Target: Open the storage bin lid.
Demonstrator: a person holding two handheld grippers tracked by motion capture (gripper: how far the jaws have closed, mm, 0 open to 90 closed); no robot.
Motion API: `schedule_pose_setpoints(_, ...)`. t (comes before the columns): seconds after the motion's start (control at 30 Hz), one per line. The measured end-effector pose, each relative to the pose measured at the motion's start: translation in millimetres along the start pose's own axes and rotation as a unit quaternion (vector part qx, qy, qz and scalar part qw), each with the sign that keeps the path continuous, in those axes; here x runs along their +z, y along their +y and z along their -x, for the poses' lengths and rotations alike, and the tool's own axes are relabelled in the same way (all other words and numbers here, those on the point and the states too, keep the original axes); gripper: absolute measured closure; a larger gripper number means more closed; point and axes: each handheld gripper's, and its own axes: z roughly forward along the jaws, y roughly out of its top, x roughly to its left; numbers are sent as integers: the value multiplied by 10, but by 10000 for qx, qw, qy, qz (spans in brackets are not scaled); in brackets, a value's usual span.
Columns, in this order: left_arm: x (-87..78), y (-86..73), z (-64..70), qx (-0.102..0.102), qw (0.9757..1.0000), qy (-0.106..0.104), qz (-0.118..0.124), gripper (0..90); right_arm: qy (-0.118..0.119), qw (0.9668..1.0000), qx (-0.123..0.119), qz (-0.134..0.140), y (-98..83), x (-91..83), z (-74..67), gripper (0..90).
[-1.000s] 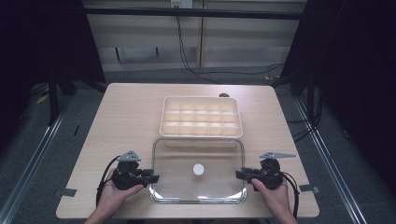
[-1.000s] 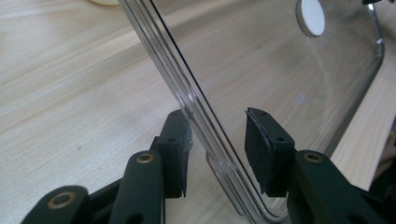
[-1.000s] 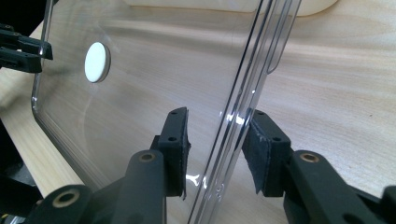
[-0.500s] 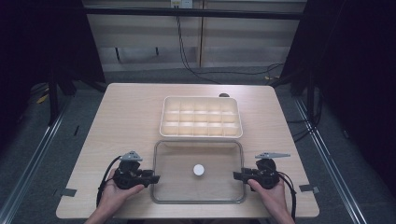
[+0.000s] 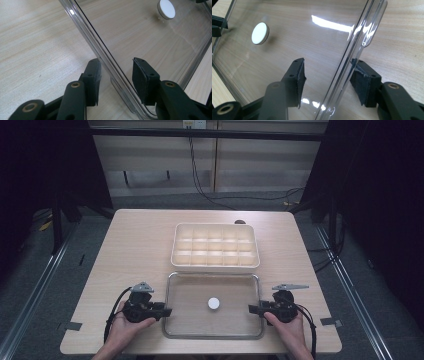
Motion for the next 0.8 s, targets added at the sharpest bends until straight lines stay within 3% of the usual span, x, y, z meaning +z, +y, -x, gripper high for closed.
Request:
schedule_pose_setpoints(0.33, 19, -1, 22, 64, 9999, 18, -86, 555, -180, 9997, -178, -48, -3, -4, -40, 426)
schedule_pose_setpoints(0.5, 58, 1, 26, 64, 9998, 15, -201, 524, -230, 9997, -116, -19, 4, -10, -21, 410)
schedule_pose_setpoints(0.8, 63, 10, 52, 114, 9997, 72, -199, 503, -221, 9997, -86, -17, 5, -12, -22, 394)
